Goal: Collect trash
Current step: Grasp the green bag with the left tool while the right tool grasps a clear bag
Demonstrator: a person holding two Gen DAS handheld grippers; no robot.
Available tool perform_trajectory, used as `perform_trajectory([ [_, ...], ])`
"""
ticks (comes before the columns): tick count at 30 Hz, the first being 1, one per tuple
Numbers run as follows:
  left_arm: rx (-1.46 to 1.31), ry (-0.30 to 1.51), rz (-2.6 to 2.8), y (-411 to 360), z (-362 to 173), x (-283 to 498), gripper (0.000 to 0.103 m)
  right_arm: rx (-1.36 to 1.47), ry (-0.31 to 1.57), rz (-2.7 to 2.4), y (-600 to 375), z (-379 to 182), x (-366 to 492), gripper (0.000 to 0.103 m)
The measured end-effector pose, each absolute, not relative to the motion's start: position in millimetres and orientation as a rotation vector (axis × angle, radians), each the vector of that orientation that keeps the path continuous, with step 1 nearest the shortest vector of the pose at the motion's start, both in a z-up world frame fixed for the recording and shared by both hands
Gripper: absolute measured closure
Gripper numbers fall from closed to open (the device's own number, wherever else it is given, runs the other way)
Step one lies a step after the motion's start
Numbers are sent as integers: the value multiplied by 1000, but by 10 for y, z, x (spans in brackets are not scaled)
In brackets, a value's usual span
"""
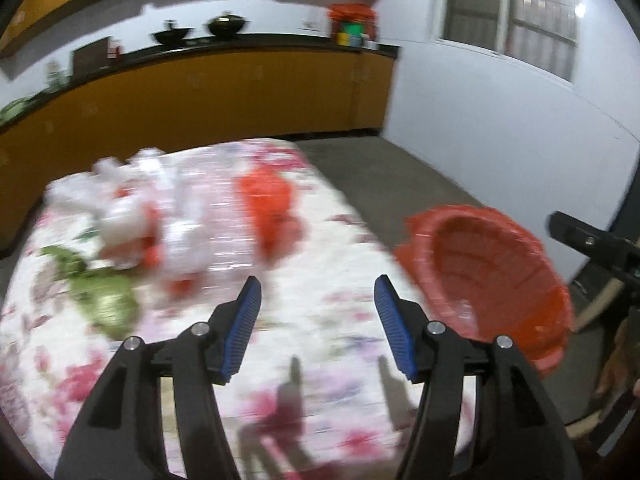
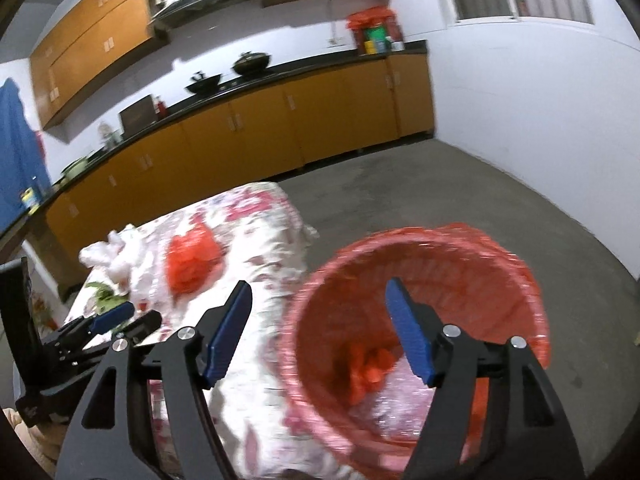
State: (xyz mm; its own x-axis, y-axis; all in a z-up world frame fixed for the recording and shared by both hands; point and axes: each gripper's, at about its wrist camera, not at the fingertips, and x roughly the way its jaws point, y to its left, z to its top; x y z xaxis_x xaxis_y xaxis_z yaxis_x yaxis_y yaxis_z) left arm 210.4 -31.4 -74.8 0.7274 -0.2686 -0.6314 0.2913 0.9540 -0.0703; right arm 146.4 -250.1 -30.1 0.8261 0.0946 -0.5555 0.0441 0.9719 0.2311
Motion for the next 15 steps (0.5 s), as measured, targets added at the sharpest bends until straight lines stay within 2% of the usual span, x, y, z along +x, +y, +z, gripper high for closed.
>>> perform_trajectory([
  [9,-77,724,57,1025,-817,2444,44,192,584,115,-1934,-250,1669,29],
  [15,-160,793,136,1449,-968,2750,45,148,600,167,-1556,-297,1854,29],
])
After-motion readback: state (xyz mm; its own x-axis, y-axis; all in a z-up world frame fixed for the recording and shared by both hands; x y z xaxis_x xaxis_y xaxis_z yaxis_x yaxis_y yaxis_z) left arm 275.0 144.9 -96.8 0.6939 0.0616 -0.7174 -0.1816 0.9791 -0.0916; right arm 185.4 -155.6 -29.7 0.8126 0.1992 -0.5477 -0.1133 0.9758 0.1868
